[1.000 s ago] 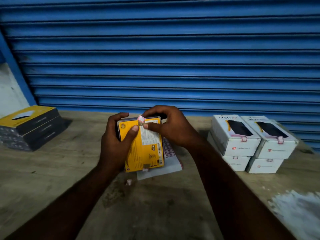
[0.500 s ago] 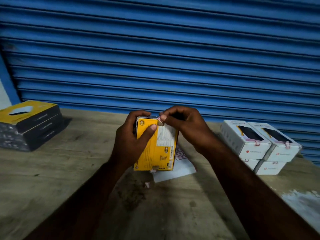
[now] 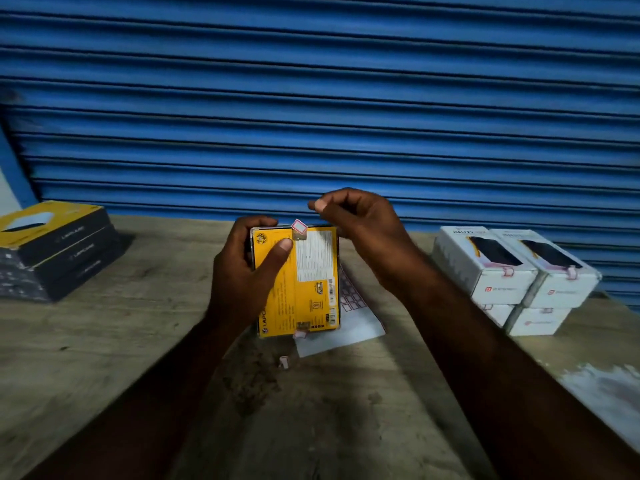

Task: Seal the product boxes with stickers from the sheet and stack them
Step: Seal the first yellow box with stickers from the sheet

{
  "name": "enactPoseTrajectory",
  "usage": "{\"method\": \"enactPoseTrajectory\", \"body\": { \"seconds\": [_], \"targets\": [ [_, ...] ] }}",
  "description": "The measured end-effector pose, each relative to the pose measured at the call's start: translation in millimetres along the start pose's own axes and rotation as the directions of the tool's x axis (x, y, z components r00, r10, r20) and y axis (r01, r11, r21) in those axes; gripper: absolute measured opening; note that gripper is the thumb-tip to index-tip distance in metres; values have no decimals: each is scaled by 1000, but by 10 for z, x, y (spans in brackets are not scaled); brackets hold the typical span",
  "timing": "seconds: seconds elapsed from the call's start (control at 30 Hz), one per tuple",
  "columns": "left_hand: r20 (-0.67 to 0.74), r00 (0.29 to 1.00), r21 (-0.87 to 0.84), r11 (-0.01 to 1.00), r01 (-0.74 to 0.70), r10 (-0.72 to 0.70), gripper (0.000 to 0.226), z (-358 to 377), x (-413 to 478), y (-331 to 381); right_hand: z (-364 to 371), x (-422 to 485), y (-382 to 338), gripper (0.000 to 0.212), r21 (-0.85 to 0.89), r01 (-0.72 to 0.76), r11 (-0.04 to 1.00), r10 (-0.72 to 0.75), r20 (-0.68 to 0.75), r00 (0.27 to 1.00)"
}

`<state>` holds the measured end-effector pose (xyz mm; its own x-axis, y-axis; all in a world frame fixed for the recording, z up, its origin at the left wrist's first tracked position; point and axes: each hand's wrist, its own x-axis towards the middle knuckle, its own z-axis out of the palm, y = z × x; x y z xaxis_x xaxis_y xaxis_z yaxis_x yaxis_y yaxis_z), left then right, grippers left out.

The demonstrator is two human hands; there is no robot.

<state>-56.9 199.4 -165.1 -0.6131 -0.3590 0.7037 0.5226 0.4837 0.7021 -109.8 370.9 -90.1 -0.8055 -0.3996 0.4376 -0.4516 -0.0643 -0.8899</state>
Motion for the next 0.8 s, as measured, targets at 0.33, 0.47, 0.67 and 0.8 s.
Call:
{"method": "enactPoseTrajectory", "body": {
  "seconds": [0.33,0.47,0.67,0.8],
  "targets": [
    [33,998,48,997,-52,51,31,2,-15,43,22,-16,21,7,-529,254,810,-236,103,966],
    [63,996,55,996,-68,64,27,-26,5,53,10,-22,16,5,-418,224,881,-201,99,975],
    [15,1000,41,999,-12,12,25,-59,-2,-34,18,-47,-77,13,-88,170,981,-168,36,985],
    [8,1000,55,998,-15,14,23,-55,15,-36,24,-42,-35,15,-172,173,970,-164,62,984]
  ]
}}
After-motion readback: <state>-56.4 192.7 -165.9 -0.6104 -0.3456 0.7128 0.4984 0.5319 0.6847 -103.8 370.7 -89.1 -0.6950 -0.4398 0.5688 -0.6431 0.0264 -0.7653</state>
